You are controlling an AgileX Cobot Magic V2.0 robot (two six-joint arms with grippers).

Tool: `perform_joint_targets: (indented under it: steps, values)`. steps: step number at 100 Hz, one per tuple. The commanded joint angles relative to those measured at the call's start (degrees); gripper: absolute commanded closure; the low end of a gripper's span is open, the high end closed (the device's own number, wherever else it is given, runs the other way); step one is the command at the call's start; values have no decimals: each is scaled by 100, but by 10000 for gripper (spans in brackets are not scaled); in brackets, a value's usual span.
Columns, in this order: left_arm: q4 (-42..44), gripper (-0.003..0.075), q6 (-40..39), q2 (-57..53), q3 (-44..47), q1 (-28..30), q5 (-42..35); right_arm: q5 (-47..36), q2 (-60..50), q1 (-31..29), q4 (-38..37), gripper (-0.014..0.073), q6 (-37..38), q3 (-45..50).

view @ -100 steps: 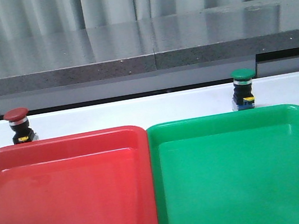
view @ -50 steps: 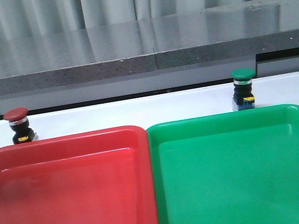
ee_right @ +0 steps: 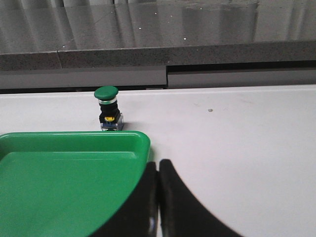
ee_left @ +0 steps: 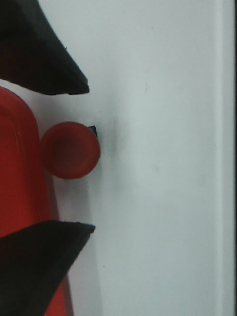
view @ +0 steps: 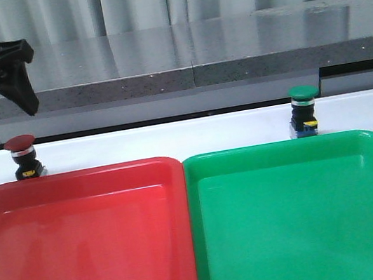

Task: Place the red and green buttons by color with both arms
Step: 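Lower the open left gripper over the red-capped button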

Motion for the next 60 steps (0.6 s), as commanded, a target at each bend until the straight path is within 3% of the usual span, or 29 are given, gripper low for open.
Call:
perform_joint_targets:
  steps: [1, 39, 60]
  values:
    - [-42, 218, 7, -25, -291, -36, -193, -418, -123, -43, -45, 660, 0, -80]
    - [-42, 223, 110, 443, -320, -36, -214, -418, -123, -43, -45, 660, 0, -80]
    - [-42, 339, 110, 443, -320, -36, -344, -418, -123, -43, -45, 660, 0, -80]
